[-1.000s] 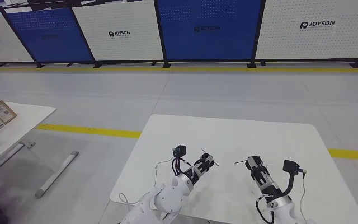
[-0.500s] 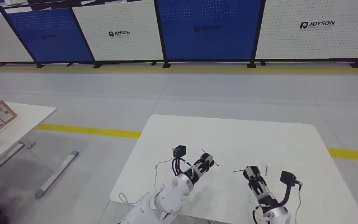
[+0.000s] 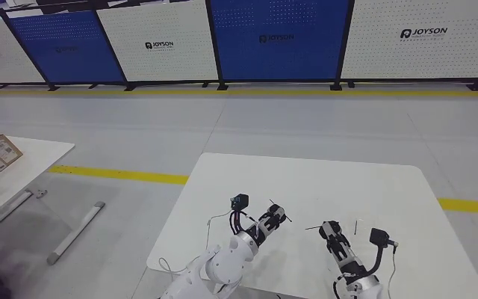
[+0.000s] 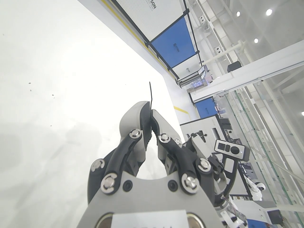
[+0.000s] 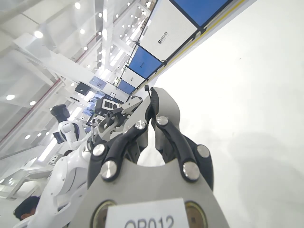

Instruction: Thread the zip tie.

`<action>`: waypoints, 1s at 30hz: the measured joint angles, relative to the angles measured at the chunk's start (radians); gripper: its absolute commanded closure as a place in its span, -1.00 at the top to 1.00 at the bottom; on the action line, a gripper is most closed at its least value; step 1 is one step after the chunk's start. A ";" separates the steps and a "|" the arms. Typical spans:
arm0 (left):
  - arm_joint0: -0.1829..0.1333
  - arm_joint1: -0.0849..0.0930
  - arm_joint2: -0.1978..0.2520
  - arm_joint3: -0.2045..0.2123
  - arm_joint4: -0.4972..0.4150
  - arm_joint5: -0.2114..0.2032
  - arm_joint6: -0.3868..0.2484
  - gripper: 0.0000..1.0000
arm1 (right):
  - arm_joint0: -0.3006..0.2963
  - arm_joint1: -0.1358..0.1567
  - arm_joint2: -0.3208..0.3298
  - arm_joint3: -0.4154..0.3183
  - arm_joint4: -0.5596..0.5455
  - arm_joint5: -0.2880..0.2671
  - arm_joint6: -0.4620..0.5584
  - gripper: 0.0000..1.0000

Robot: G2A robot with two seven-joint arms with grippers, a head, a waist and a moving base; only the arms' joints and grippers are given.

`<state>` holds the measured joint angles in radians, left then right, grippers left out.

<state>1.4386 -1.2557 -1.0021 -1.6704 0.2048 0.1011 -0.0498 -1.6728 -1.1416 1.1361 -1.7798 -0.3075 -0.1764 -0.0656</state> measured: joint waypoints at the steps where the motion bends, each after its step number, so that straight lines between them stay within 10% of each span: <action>1: 0.000 0.000 0.000 0.000 0.000 0.000 0.000 -1.00 | -0.002 -0.004 -0.014 0.009 -0.008 -0.004 -0.019 -1.00; 16: 0.000 0.000 0.000 0.000 0.000 0.000 0.000 -1.00 | 0.006 -0.014 -0.042 0.022 -0.036 0.028 -0.073 -1.00; 30: 0.000 0.000 0.000 0.000 0.000 0.000 0.000 -1.00 | 0.068 -0.057 -0.129 0.050 0.009 0.171 -0.162 -1.00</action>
<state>1.4386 -1.2557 -1.0021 -1.6704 0.2047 0.1011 -0.0498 -1.6047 -1.1985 1.0071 -1.7298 -0.2987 -0.0051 -0.2276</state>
